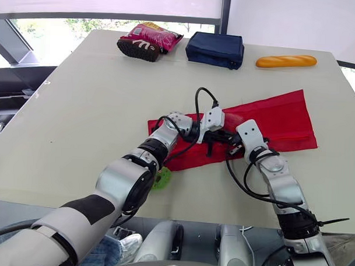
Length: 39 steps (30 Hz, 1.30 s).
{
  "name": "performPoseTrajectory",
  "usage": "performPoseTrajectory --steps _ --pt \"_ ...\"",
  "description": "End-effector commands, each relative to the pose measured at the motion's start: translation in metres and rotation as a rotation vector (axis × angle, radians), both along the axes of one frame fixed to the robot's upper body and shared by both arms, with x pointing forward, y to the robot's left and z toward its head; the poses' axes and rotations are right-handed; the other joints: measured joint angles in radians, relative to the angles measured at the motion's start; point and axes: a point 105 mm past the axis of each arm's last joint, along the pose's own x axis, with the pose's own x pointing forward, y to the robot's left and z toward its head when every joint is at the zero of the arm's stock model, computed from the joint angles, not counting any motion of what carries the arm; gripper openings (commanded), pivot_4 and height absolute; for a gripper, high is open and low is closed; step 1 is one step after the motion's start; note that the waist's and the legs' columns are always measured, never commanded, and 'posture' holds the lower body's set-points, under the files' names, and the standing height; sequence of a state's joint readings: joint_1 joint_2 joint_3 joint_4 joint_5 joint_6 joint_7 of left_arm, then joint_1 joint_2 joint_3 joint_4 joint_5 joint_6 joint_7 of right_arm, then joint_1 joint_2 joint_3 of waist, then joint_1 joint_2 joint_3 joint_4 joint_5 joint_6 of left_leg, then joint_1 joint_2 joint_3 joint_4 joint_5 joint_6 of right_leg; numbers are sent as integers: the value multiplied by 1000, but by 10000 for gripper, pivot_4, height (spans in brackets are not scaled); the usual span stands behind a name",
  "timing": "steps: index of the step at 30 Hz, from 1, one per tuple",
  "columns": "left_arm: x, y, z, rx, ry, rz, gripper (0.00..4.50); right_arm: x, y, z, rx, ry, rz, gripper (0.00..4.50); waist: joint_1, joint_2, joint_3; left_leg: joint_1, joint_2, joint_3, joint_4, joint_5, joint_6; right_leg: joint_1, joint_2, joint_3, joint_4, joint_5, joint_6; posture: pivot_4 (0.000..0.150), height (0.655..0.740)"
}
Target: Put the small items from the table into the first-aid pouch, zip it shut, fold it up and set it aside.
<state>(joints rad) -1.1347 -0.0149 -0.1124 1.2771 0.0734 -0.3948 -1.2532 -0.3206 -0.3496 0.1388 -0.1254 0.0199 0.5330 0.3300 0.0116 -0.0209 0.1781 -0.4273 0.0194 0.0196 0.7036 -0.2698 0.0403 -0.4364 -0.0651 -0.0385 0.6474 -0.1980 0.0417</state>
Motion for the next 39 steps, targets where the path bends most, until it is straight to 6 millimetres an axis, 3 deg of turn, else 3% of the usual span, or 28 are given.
performPoseTrajectory --steps 1,5,9,14,19,24,29,36,39 --pt "-6 -7 1 -4 -1 -43 0 3 -2 28 21 -122 -5 954 0 0 0 0 0 0 0 0 0 0 0 0 0 0 0 1500 7164" --pt "-6 -5 -1 1 -1 -41 0 -14 -3 28 34 -108 42 954 3 0 0 0 0 0 0 0 0 0 0 0 0 0 0 1500 7164" --pt "-4 3 -5 27 -3 -36 0 -57 -2 25 54 -26 169 954 6 1 0 -2 -1 -1 0 0 0 0 0 1 -1 0 0 1500 7164" --pt "-3 15 -10 69 -12 -39 0 -100 -13 55 128 -116 224 954 1 1 -1 -1 -1 -1 0 0 0 0 1 3 0 0 0 1500 7164" --pt "-4 27 -14 106 -7 -68 0 -128 -39 81 189 -216 189 954 2 1 -1 4 1 -2 0 0 0 3 2 4 1 -1 3 1500 7164" --pt "-8 43 -12 129 -14 -132 0 -153 -68 88 182 -221 127 954 1 1 -1 7 1 0 0 0 0 5 3 6 1 -1 2 1500 7164" --pt "-9 59 -8 167 -37 -178 0 -172 -84 90 161 -192 117 954 0 1 -1 9 2 0 0 0 0 5 3 9 2 -2 2 1500 7164" --pt "4 81 14 197 -129 -147 0 -207 -103 88 118 -89 125 29510 3 1 -1 10 2 0 0 0 0 5 3 10 3 -3 4 1500 7164" --pt "7 89 17 206 -144 -126 0 -214 -102 88 119 -64 143 44762 1 1 -1 10 2 1 0 0 0 5 3 10 3 -3 4 1500 7164"
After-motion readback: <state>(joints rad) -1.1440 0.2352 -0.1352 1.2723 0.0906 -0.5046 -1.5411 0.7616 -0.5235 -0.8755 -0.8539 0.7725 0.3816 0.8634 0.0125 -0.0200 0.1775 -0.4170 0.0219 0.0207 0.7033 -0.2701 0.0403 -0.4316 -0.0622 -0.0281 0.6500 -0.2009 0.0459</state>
